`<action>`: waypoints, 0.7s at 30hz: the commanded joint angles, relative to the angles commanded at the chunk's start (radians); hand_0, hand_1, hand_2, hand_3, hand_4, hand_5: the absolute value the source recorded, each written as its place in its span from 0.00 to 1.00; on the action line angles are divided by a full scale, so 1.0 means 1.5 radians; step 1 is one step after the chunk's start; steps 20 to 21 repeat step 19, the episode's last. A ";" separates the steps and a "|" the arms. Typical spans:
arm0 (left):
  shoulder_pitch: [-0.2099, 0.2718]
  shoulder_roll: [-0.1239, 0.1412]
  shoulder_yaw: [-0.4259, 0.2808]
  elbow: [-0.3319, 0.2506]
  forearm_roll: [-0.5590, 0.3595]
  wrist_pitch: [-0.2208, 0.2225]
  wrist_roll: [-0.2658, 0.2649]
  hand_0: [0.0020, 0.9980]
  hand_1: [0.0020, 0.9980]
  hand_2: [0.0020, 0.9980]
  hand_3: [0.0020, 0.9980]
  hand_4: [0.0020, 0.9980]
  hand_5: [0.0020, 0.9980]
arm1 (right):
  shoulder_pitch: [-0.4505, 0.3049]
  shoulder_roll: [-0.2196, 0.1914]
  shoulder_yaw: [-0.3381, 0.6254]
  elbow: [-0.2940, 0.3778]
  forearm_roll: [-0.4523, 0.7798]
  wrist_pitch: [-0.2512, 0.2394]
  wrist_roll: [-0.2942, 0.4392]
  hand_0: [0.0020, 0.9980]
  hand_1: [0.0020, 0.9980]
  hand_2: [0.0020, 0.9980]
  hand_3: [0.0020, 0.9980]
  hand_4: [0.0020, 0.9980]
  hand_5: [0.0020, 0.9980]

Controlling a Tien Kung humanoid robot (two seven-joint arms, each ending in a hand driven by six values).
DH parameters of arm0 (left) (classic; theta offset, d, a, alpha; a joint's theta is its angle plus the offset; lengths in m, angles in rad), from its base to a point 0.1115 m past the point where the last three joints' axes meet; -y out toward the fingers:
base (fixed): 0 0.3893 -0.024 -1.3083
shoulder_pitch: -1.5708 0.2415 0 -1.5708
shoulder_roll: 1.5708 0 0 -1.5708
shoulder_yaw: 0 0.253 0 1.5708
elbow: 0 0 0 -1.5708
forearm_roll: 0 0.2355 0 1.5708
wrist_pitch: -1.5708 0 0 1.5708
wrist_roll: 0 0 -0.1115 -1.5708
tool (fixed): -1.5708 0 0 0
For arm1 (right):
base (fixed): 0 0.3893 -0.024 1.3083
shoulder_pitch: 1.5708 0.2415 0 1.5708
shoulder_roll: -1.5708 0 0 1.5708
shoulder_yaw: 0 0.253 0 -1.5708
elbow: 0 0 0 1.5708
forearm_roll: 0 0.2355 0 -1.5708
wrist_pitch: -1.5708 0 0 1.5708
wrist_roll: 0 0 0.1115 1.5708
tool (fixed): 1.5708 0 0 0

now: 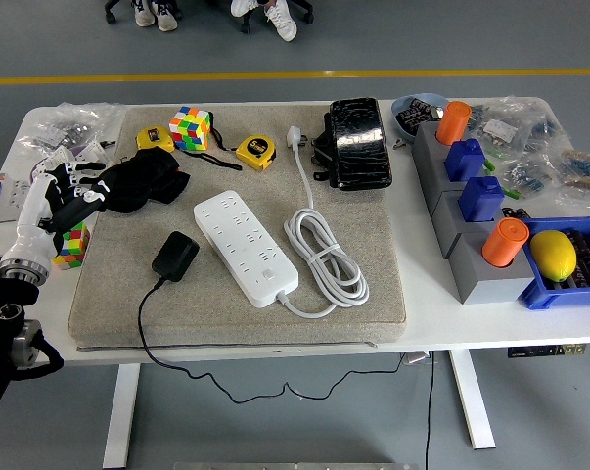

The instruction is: Put the plug near the board,insert it into the board,press the button,pull the plug out

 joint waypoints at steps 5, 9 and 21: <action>0.002 0.000 0.003 0.000 0.000 0.000 0.000 0.29 0.33 0.46 0.56 0.79 0.31 | -0.004 0.001 0.008 0.000 -0.001 -0.001 0.001 0.48 0.57 0.57 0.52 0.89 0.43; 0.004 -0.002 0.002 0.000 0.000 0.000 0.001 0.29 0.33 0.46 0.56 0.79 0.31 | -0.006 0.001 0.006 -0.001 0.001 0.000 0.000 0.48 0.57 0.57 0.52 0.89 0.43; 0.013 -0.009 -0.006 -0.003 -0.001 0.000 0.001 0.29 0.33 0.46 0.56 0.79 0.30 | -0.012 0.000 0.009 -0.003 0.007 0.000 -0.001 0.48 0.57 0.57 0.52 0.89 0.43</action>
